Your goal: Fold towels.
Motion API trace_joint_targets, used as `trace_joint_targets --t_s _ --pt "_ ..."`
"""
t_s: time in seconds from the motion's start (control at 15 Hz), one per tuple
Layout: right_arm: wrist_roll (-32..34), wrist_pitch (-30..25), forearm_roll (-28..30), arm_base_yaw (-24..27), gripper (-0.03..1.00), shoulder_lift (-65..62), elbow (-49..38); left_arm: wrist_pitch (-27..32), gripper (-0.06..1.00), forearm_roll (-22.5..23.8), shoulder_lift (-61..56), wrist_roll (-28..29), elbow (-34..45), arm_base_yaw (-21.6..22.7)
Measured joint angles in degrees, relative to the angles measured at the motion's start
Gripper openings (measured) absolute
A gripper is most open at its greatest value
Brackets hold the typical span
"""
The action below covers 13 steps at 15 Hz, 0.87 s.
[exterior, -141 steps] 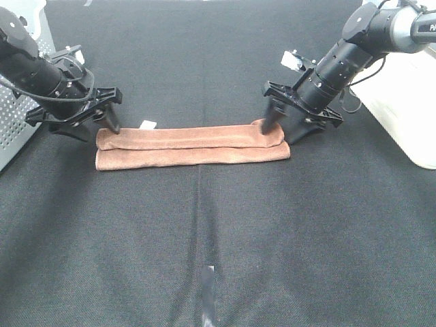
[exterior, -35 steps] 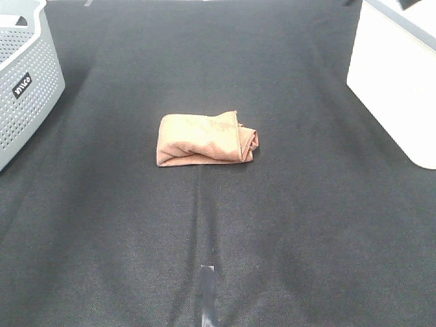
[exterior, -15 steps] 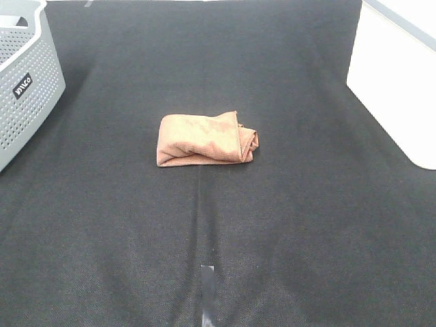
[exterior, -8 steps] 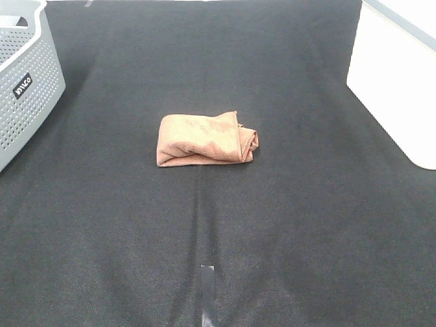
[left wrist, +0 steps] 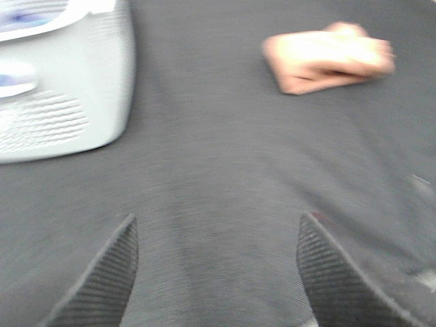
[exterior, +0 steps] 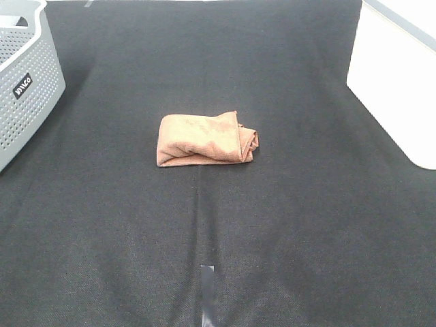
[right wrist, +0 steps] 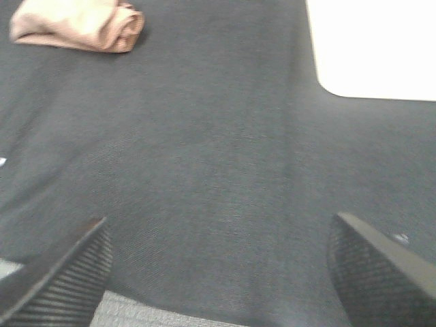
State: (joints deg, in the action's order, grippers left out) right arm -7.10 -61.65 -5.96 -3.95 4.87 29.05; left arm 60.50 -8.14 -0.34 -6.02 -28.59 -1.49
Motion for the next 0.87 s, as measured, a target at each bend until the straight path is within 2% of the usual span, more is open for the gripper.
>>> trace_joint_targets --t_s 0.2,0.87 --pt "0.00 0.11 0.00 4.18 0.81 -3.84 0.00 0.00 0.64 0.00 0.00 0.00 0.00 2.01" --pt "0.06 0.11 -0.06 4.41 0.81 -5.27 -0.06 -0.11 0.64 0.00 0.00 0.00 0.00 2.01"
